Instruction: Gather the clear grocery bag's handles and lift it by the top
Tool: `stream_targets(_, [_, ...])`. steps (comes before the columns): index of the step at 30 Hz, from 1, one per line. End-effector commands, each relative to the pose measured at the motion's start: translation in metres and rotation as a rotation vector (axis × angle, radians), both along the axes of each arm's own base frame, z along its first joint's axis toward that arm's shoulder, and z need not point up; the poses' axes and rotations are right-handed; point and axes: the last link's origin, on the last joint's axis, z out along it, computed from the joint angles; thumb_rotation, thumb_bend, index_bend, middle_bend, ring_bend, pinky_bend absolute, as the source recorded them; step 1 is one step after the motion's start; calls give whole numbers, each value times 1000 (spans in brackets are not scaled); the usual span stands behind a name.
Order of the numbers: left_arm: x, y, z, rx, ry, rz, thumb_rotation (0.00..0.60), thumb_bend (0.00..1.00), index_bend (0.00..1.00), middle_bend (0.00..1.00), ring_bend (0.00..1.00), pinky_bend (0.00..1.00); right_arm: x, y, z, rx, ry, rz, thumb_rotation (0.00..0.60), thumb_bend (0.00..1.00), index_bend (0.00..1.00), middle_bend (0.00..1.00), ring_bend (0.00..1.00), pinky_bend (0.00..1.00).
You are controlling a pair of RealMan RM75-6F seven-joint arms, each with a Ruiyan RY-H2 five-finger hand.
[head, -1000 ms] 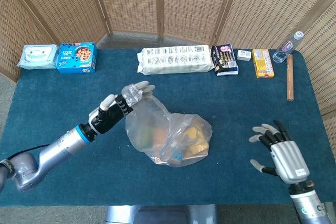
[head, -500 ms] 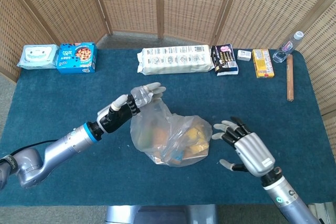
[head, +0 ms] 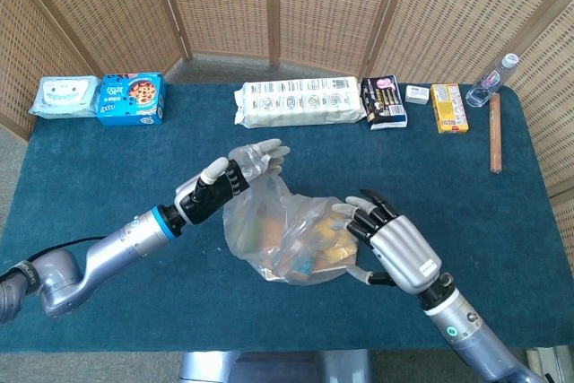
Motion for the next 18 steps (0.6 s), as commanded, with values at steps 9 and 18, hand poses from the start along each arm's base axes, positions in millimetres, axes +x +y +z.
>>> stream_targets(9, [6, 2, -5, -14, -9, 6, 0, 193, 0, 0, 0, 0, 23, -6, -12, 44, 59, 43, 600, 315, 263, 202, 156, 76])
stream_targets(18, [9, 2, -6, -17, -5, 3, 0, 193, 0, 0, 0, 0, 38, -12, -24, 68, 96, 66, 600, 337, 263, 202, 156, 74])
